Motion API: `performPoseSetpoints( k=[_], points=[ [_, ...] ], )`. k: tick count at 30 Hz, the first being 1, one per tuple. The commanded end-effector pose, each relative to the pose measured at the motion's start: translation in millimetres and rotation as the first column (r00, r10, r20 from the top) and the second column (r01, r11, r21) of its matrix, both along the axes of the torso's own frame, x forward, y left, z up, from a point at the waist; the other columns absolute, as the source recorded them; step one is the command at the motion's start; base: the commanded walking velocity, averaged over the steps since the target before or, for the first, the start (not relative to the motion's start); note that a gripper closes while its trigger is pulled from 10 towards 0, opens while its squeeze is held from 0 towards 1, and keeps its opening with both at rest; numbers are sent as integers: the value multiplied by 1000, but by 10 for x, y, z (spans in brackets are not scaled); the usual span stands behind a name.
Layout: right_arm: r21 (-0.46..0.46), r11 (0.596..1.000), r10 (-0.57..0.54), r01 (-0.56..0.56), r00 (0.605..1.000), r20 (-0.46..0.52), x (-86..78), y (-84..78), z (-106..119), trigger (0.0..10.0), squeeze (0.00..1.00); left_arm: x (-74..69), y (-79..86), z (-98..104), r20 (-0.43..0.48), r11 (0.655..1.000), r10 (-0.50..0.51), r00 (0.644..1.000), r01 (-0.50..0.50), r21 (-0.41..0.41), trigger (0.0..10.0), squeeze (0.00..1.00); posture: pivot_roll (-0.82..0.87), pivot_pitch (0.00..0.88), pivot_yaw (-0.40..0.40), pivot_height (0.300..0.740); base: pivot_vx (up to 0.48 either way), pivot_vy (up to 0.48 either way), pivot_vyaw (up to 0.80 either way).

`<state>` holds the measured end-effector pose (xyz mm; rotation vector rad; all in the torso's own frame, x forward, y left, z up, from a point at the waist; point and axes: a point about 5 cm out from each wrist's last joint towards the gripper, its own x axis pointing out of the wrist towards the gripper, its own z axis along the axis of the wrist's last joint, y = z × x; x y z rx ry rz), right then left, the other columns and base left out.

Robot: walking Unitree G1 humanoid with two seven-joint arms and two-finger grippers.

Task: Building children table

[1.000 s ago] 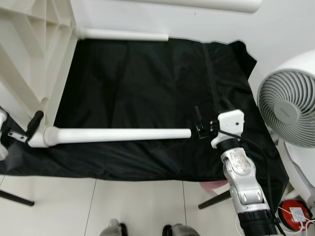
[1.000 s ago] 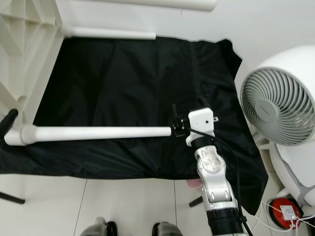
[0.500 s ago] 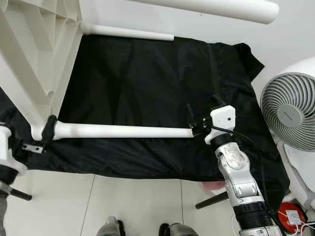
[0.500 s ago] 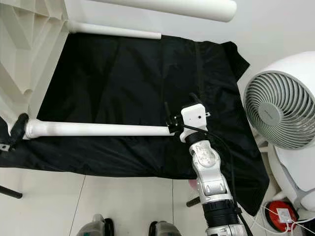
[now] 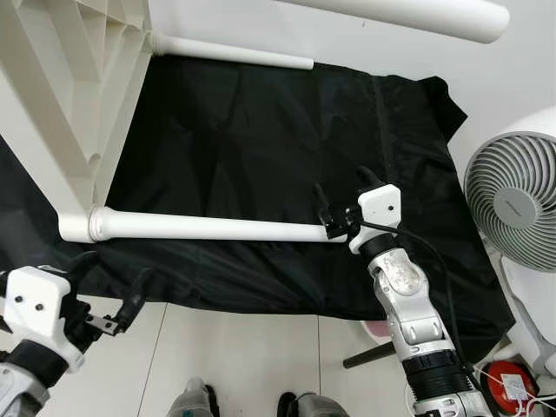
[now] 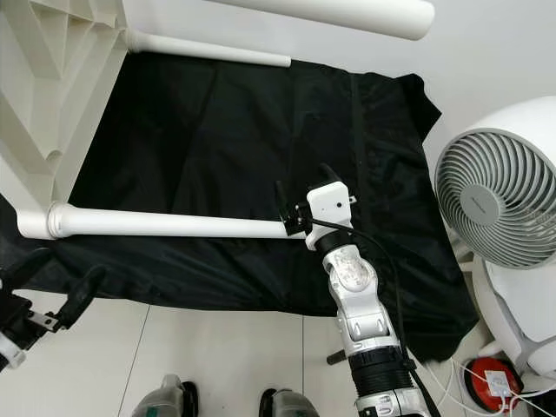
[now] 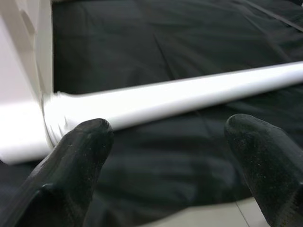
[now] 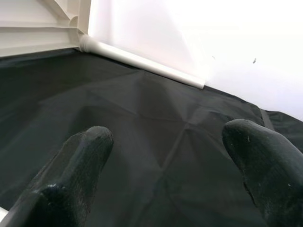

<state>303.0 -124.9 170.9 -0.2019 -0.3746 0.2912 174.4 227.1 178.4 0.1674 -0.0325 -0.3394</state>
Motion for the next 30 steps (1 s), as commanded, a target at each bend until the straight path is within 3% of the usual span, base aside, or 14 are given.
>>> performPoseSetpoints(
  k=[1,3,7,9,13,18,30],
  points=[
    [1,1000,-15,15,1000,-10,7,-28,-39,10000,0,46,44,-34,-20,1000,4,1000,-4,6,10000,0,76,147,-44,740,0,0,0],
    [8,1000,-26,26,1000,-3,7,-26,-37,10000,0,193,103,15,6,1000,10,1000,-10,5,10000,0,60,143,-30,740,0,0,0],
    [11,999,-36,36,999,1,5,-33,-34,10000,0,271,113,47,23,1000,0,1000,0,8,10000,0,50,141,-25,740,0,0,0],
    [15,998,-58,58,998,10,-9,-56,-24,10000,0,422,150,70,33,1000,-11,999,11,4,10000,0,21,142,-6,740,0,0,0],
    [17,997,-72,72,997,14,-27,-77,-24,10000,0,496,187,63,37,1000,-8,999,8,11,10000,0,6,141,4,740,0,0,0],
    [23,995,-101,101,995,21,-43,-123,-17,10000,0,605,358,27,37,998,47,998,-49,38,10000,0,-11,142,10,740,0,0,0],
    [28,994,-106,105,994,30,-30,-108,10,10000,0,709,689,81,93,978,184,978,-192,76,10000,0,-14,138,0,740,0,0,0]
  ],
)
